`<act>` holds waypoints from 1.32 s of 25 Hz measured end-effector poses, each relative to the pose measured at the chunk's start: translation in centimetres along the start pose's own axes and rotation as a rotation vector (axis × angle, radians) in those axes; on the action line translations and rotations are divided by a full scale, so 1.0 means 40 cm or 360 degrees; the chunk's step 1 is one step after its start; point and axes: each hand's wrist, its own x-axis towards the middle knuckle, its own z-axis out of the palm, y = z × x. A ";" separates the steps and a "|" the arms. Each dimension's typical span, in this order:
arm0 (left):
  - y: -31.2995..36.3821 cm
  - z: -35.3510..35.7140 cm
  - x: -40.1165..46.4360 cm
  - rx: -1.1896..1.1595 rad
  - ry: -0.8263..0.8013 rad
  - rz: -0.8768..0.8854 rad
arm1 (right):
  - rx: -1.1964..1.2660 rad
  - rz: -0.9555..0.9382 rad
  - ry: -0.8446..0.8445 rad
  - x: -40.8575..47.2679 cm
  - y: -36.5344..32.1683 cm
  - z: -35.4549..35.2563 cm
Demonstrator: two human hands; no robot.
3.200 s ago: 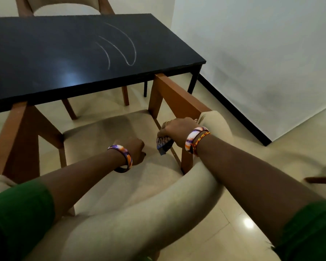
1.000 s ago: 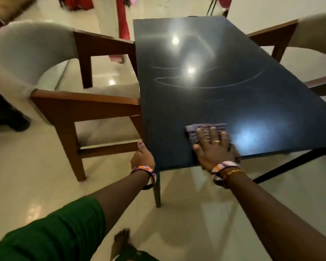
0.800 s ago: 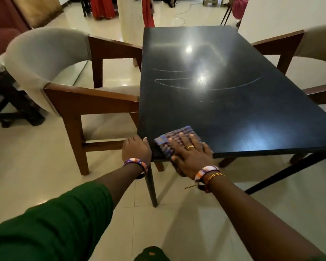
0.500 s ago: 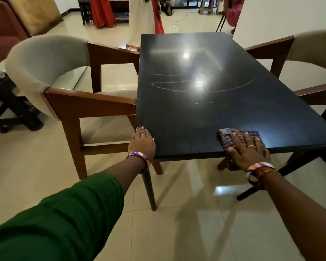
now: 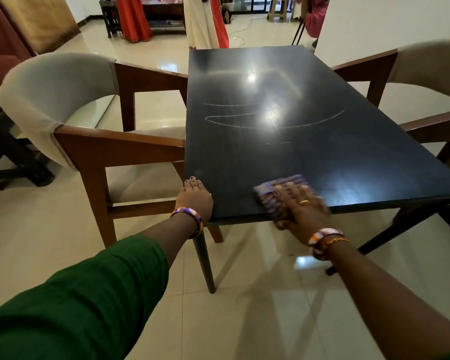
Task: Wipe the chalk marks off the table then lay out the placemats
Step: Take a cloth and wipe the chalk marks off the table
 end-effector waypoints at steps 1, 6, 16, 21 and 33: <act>0.003 0.004 -0.001 -0.0008 0.0006 -0.0015 | 0.0003 0.0169 0.0069 -0.013 0.079 -0.008; 0.011 0.013 0.001 -0.0086 0.0085 -0.0058 | -0.0112 0.0457 0.0193 -0.039 0.176 -0.028; -0.018 0.044 -0.015 -0.0592 0.0222 -0.0091 | -0.0045 -0.0507 0.0432 0.013 -0.070 0.039; -0.013 0.073 0.005 -0.1447 0.0305 -0.0582 | -0.0034 0.0075 0.0287 -0.018 0.222 -0.018; -0.093 0.089 0.027 -0.3000 -0.0632 -0.1045 | 0.0053 -0.0776 -0.0186 0.066 -0.313 0.009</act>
